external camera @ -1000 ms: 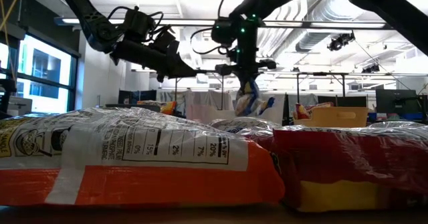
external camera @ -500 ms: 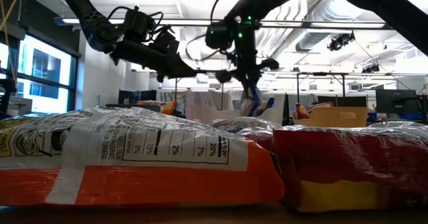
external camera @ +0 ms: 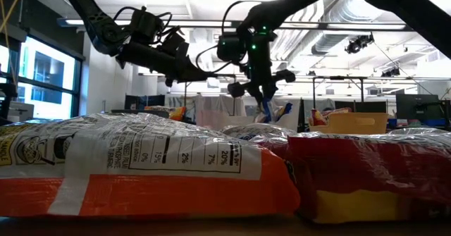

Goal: Sort Maruchan noodles
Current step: Put the top blue noodle pack into the white bin, then put the right orange noodle pack into the yellow bin

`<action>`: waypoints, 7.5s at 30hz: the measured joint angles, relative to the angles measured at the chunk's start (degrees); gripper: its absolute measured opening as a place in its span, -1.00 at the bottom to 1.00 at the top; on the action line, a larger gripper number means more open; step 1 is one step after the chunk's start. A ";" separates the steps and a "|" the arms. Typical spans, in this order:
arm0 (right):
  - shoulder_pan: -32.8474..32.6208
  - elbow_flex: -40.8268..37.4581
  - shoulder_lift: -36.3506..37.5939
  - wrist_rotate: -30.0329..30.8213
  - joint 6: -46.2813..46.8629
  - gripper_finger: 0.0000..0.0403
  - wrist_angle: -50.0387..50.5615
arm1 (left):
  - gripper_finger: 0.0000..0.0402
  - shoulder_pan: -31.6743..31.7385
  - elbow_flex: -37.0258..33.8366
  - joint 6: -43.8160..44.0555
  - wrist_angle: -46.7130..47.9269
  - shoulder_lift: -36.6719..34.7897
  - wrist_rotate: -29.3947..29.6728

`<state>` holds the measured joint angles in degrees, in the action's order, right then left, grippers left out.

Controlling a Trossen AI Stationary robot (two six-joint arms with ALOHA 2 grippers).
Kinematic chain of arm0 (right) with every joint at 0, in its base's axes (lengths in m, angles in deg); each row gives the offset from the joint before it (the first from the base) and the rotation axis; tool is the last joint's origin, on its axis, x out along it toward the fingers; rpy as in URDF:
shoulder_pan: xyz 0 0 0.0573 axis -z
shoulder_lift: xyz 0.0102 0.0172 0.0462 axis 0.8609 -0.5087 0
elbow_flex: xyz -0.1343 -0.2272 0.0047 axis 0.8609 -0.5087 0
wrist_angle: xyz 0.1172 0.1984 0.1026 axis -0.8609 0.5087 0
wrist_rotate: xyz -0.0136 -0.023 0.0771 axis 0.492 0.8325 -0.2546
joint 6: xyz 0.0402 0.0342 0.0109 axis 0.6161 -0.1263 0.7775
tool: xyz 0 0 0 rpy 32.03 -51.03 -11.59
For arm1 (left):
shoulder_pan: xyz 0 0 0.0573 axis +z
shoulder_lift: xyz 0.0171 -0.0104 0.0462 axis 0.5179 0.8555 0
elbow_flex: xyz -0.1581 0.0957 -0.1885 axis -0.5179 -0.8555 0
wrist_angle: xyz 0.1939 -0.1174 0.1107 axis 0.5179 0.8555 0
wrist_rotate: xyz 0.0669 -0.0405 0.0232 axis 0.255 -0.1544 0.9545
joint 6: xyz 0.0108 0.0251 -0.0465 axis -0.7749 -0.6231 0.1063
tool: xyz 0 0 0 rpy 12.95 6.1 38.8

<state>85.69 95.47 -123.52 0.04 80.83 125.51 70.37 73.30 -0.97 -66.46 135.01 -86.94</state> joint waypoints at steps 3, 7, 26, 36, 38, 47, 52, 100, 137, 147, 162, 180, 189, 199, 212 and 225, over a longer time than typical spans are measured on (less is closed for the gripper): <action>0.03 0.00 0.00 -0.06 -0.52 -0.63 0.04 | -0.88 0.00 0.00 0.00 0.02 0.00 0.00; -0.01 0.47 0.00 -0.02 -0.76 -0.36 1.14 | -0.88 0.00 0.00 0.00 0.04 0.01 -0.01; -1.48 7.92 0.99 -4.07 -13.94 -0.91 -5.35 | -0.88 0.00 0.00 -0.94 1.27 0.01 0.00; -1.04 7.79 0.50 -15.94 -23.88 -0.99 -12.98 | -0.88 2.19 -1.22 -1.05 2.44 -0.47 0.59; -1.04 7.84 0.49 -19.96 -23.28 -0.99 -13.91 | -0.88 2.69 -1.93 -0.86 0.99 -0.47 0.93; 0.88 7.48 -4.47 -23.02 -19.16 -1.00 -11.13 | -0.88 5.18 -3.63 1.92 -1.99 -0.54 1.99; 1.65 7.65 -4.66 -20.25 -18.40 -1.00 -6.19 | -0.88 5.18 -3.63 1.95 -2.08 -0.58 1.99; -2.37 -23.82 22.08 -13.38 -32.50 -1.00 -26.43 | -0.88 4.60 -3.61 -2.70 0.53 -0.67 -0.60; -25.35 -72.15 65.83 -23.93 -21.03 -1.00 -39.84 | -0.88 -20.57 -3.90 -13.04 5.70 -3.97 13.32; -46.04 -53.34 50.19 -31.84 20.37 -1.00 -1.32 | -0.88 -20.02 -5.64 -10.08 0.75 -3.95 13.66; -59.50 -42.70 26.21 -58.92 51.85 -0.41 5.00 | -0.88 -20.02 -5.64 -10.49 0.95 -3.95 13.54; -59.81 -42.84 17.87 -61.15 57.83 -0.47 7.38 | -0.88 -20.02 -5.64 -10.44 0.96 -3.95 13.50; -59.82 -46.72 17.62 -65.66 57.50 -0.64 5.31 | -0.88 -20.02 -5.62 -9.45 2.40 -3.95 13.46; -60.01 -45.54 18.90 -61.95 49.31 -0.97 9.49 | -0.88 -19.35 -12.85 -1.12 -10.89 -3.92 12.39; -59.55 -32.45 31.80 -25.55 42.00 -1.00 18.80 | -0.90 -17.66 -13.34 4.93 -17.25 -3.92 0.23; -58.12 -42.53 29.82 -48.41 52.61 -0.38 10.53 | -1.00 -18.27 -13.40 2.93 -15.68 -3.95 0.94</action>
<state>27.57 52.95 -93.71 -48.37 133.44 136.04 52.09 59.90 1.96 -82.14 131.07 -86.00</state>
